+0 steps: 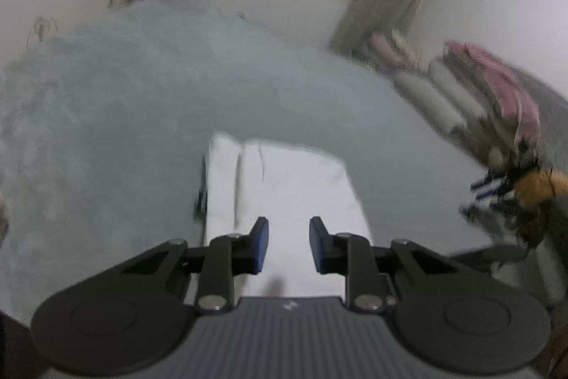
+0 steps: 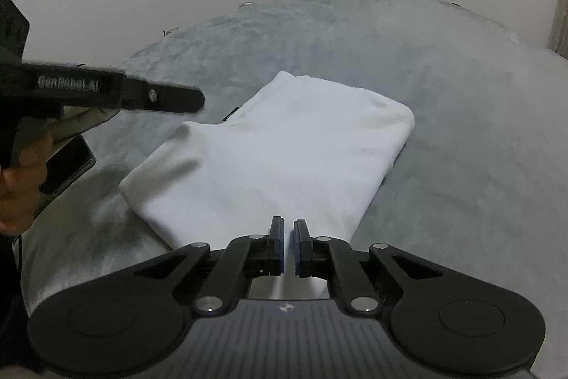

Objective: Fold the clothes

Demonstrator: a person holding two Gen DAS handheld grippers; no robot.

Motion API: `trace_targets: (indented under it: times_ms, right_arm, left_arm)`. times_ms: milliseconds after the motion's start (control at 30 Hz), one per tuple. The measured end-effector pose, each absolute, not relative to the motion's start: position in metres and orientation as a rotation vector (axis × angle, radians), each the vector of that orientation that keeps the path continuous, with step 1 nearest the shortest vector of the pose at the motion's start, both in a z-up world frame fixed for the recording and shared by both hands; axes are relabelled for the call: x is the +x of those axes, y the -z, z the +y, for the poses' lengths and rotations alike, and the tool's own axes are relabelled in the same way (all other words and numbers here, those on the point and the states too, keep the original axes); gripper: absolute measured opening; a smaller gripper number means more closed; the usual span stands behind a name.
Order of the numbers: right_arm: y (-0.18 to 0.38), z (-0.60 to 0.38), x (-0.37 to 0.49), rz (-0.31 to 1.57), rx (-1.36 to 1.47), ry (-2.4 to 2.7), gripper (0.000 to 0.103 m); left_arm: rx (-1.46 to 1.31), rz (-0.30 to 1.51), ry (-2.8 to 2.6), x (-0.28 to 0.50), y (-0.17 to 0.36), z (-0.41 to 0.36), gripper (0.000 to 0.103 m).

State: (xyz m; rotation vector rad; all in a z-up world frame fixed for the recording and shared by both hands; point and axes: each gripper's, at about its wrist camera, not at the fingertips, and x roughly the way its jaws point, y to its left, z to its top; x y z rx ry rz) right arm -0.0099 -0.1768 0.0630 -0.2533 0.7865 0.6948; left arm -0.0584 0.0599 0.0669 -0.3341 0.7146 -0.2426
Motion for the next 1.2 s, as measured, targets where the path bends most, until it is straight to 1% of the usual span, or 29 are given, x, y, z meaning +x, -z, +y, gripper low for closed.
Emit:
trace_targets:
  times_ms: [67, 133, 267, 433, 533, 700, 833, 933, 1200]
  right_arm:
    - [-0.064, -0.177, -0.011, 0.787, -0.256, -0.695, 0.007]
    - [-0.068, -0.179, -0.013, 0.786, -0.254, -0.702, 0.007]
    - [-0.075, -0.184, -0.020, 0.786, -0.256, -0.738, 0.007]
    - [-0.065, -0.181, -0.019, 0.825, -0.284, -0.751, 0.008]
    - [-0.072, -0.181, -0.025, 0.817, -0.300, -0.759, 0.008]
    - [-0.062, -0.175, -0.027, 0.822, -0.359, -0.773, 0.009]
    - [-0.063, -0.176, -0.028, 0.821, -0.352, -0.771, 0.010]
    - [-0.064, -0.176, -0.029, 0.819, -0.350, -0.769, 0.010]
    - [-0.058, -0.173, -0.030, 0.820, -0.357, -0.780, 0.011]
  left_arm:
    - [-0.318, 0.802, 0.201, -0.050, -0.053, 0.057, 0.022]
    - [-0.310, 0.833, 0.180, -0.045, -0.045, 0.057, 0.020]
    - [-0.307, 0.834, 0.176, -0.045, -0.042, 0.056, 0.020]
    - [-0.292, 0.834, 0.177, -0.043, -0.041, 0.053, 0.020]
    - [-0.310, 0.836, 0.179, -0.046, -0.042, 0.058, 0.020]
    - [-0.326, 0.826, 0.171, -0.044, -0.044, 0.062, 0.020]
    - [-0.329, 0.805, 0.161, -0.044, -0.046, 0.065, 0.019]
    - [-0.334, 0.787, 0.165, -0.046, -0.049, 0.066, 0.021]
    - [-0.231, 0.803, 0.143, -0.046, -0.044, 0.051, 0.022]
